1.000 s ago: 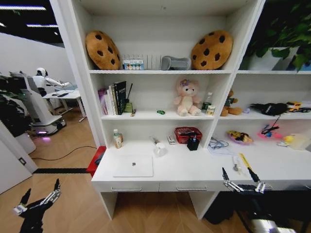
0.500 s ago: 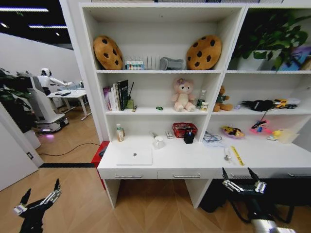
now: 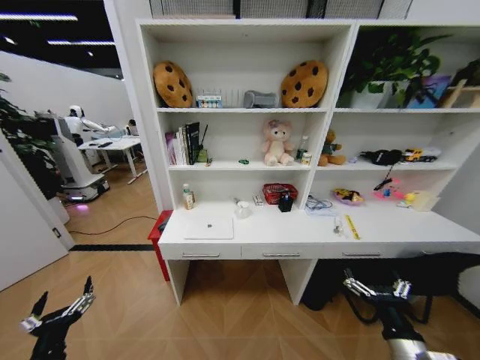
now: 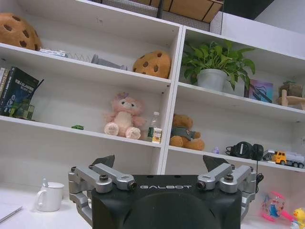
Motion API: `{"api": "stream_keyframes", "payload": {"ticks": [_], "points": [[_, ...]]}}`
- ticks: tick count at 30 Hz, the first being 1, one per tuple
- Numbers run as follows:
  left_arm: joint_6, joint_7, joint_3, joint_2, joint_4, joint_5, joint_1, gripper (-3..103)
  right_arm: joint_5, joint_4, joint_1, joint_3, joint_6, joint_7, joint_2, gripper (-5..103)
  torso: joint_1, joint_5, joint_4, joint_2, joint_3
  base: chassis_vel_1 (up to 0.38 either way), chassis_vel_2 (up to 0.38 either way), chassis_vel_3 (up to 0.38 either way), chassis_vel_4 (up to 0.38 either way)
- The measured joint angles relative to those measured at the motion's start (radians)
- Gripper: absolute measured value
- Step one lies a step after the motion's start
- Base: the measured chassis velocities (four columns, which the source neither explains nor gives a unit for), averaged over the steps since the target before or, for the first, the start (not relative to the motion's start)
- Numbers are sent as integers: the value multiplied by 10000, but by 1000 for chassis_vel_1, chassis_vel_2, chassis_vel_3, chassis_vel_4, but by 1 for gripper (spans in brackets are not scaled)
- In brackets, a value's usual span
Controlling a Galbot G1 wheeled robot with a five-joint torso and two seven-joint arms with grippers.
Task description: Organize the objects on the table.
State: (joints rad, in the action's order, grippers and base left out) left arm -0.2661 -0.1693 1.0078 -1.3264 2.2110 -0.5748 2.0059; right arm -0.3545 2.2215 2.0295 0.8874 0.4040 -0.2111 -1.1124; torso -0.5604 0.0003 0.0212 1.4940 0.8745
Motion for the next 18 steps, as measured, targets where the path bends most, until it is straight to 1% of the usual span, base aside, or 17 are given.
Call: {"api": "stream_keyframes", "payload": {"ticks": [5, 6, 18], "points": [[0, -1, 0, -1, 0, 0, 0, 100, 0, 0, 1, 0, 1, 0, 0, 100, 5, -7, 1, 3, -3, 101, -94, -81, 109], [0, -1, 0, 0, 0, 0, 0, 100, 0, 0, 1, 0, 0, 0, 0, 100, 2, -3, 5, 1, -1, 0, 0, 0, 0], [0, -1, 0, 0, 0, 0, 0, 100, 0, 0, -2, 0, 0, 0, 0, 100, -5, -3, 3, -3, 0, 0, 0, 0, 0]]}}
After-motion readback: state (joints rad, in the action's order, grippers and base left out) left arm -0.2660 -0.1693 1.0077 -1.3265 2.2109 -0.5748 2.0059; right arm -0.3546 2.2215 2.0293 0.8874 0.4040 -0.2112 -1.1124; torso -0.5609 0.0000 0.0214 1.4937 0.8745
